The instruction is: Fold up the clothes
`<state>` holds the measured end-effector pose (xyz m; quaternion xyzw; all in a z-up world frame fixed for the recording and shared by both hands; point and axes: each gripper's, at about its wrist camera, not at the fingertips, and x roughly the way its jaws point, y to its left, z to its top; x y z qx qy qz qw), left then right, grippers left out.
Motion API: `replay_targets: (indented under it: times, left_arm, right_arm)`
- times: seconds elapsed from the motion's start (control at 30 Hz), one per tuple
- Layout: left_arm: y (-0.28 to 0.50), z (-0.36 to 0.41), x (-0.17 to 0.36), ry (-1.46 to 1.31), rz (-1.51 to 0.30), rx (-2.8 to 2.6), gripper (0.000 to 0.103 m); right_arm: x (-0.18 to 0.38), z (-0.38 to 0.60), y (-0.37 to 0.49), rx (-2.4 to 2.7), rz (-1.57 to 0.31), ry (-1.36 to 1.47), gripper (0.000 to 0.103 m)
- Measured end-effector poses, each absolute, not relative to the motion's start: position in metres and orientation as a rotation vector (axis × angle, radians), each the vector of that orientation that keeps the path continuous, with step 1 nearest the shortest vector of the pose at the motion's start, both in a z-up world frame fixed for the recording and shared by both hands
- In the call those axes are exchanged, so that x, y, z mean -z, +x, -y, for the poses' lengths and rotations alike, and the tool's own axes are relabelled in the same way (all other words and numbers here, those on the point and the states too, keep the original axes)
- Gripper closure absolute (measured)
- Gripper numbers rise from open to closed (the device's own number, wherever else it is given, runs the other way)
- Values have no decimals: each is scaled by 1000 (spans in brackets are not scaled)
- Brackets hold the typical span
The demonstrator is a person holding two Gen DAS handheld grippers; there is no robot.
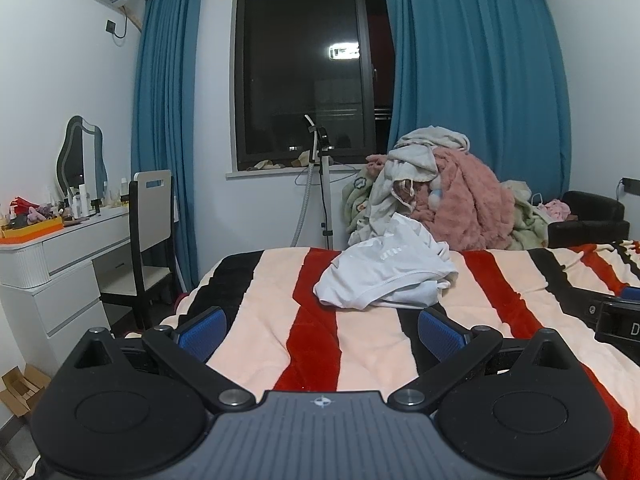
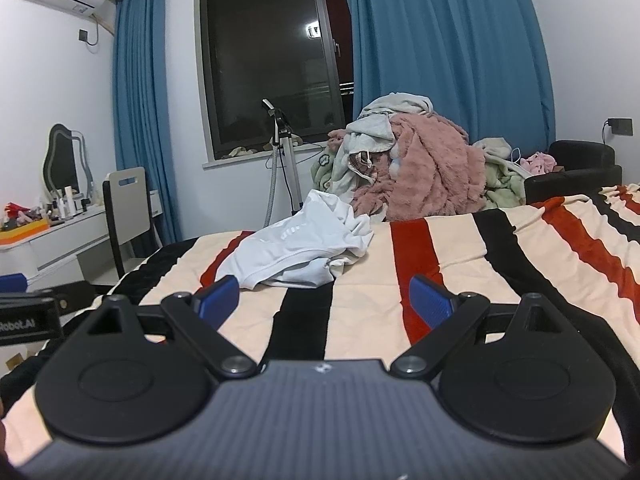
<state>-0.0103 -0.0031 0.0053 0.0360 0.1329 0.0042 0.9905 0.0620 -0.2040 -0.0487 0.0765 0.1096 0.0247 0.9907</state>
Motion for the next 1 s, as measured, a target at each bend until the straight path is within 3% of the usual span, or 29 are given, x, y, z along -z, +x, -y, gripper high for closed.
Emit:
replay_targets:
  times: [1.0]
  left_arm:
    - [-4,6,10,71,-265,21,0]
  right_arm:
    - [47,206,61,-51,-222,146,10]
